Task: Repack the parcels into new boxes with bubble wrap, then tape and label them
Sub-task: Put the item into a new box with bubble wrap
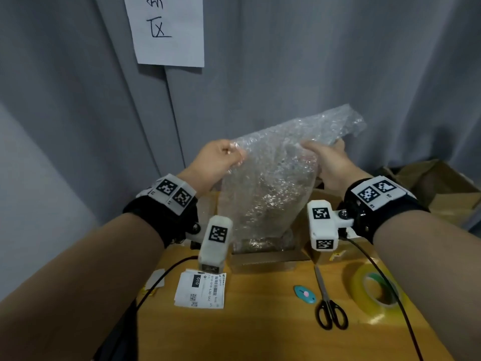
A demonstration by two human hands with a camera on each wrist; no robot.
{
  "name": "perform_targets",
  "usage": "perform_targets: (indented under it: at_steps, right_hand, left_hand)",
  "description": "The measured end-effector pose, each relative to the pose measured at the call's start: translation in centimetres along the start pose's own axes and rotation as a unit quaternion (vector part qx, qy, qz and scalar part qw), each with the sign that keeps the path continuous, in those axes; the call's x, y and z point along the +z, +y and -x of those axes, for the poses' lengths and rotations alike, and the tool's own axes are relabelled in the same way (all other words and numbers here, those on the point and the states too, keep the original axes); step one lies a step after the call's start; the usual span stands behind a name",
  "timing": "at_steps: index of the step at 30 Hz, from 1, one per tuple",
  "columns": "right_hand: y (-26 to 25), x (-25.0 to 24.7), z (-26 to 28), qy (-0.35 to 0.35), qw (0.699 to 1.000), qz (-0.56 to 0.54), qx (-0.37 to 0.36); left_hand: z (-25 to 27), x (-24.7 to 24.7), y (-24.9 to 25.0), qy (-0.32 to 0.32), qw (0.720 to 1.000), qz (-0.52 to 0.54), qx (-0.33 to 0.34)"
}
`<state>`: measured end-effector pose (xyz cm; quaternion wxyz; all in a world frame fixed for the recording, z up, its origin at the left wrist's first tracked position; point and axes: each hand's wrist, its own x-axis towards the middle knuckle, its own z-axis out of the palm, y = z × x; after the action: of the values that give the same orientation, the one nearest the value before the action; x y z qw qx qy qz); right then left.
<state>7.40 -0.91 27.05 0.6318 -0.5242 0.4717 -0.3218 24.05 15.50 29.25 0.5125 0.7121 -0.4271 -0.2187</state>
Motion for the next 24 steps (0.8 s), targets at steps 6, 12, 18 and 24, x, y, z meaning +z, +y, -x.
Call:
perform_targets:
  at_steps: [6, 12, 18, 24]
  right_hand:
    - [0.8, -0.3, 0.2, -0.003, 0.999, -0.005, -0.031]
    - [-0.2, -0.8, 1.0, -0.01, 0.984, 0.101, -0.147]
    - [-2.1, -1.8, 1.6, -0.135, 0.913, 0.315, -0.221]
    - [-2.9, -2.1, 0.3, -0.006, 0.948, 0.215, -0.234]
  left_hand:
    - [-1.7, 0.4, -1.0, 0.157, 0.979, 0.127, 0.005]
    - [-2.9, 0.3, -0.7, 0.228, 0.97, 0.06, 0.057]
    - [-3.1, 0.4, 0.9, 0.192, 0.973, 0.104, 0.075]
    - [-4.2, -0.4, 1.1, 0.216, 0.96, 0.163, 0.066]
